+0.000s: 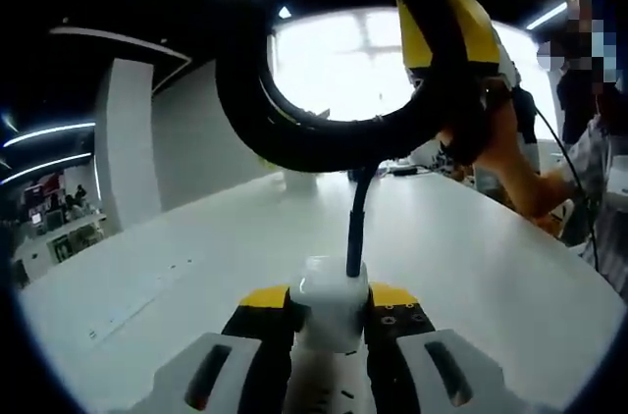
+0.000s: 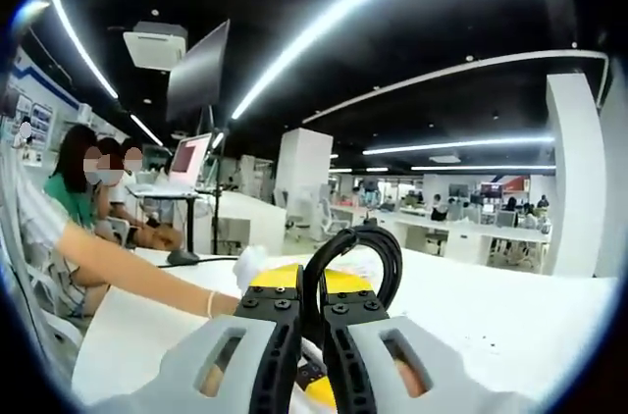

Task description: Straighten the power strip on the desk, plug the charger into it

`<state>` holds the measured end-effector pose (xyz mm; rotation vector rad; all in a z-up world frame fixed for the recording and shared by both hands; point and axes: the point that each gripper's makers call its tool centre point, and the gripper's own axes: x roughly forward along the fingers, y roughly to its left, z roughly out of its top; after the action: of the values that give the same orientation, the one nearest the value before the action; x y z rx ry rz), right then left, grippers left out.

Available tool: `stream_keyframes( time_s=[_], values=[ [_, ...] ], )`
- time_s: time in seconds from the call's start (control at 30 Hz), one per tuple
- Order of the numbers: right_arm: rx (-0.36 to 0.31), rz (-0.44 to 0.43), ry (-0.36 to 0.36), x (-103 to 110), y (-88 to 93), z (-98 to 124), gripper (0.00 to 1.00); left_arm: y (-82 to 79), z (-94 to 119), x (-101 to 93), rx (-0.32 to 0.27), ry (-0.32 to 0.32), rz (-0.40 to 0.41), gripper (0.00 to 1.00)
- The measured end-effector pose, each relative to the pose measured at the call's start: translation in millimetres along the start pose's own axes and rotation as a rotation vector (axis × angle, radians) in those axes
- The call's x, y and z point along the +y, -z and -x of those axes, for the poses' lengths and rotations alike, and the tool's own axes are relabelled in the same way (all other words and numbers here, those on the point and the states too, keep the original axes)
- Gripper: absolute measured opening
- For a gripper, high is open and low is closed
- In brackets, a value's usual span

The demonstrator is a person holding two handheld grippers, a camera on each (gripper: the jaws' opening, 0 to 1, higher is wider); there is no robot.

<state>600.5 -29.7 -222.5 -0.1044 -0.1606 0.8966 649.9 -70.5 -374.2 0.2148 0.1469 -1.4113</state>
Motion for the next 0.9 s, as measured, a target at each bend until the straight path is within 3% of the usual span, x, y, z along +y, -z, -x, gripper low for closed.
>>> stream_keyframes(
  time_s=[0.1,0.17,0.2,0.3,0.53,0.67,0.83,0.9],
  values=[
    [-0.002,-0.005,-0.003,0.2,0.9,0.8,0.03,0.7,-0.2,-0.3,0.0,0.005,-0.003,0.26],
    [0.033,0.009,0.007,-1.6,9.5,0.2,0.03,11.3,-0.9,1.1,0.05,-0.009,-0.035,0.26],
    [0.004,-0.009,0.0,-0.6,7.0,1.2,0.03,7.5,-0.4,-0.4,0.024,-0.001,-0.027,0.26],
    [-0.003,-0.018,0.003,-2.5,6.5,2.4,0.03,6.4,0.1,-0.7,0.011,0.001,-0.018,0.26],
    [-0.026,-0.053,0.013,-8.1,5.8,2.9,0.04,6.3,0.5,-2.3,0.027,-0.004,-0.041,0.27],
    [-0.045,-0.083,0.034,-15.8,4.7,4.4,0.06,6.3,0.8,-3.8,0.023,-0.046,-0.063,0.28],
    [-0.032,-0.095,0.044,-19.7,8.5,3.9,0.11,3.5,2.9,-0.2,0.023,-0.089,-0.065,0.45],
    [-0.068,-0.074,0.078,-23.9,4.7,7.5,0.11,3.9,3.2,-1.0,0.033,-0.094,-0.071,0.46]
  ],
)
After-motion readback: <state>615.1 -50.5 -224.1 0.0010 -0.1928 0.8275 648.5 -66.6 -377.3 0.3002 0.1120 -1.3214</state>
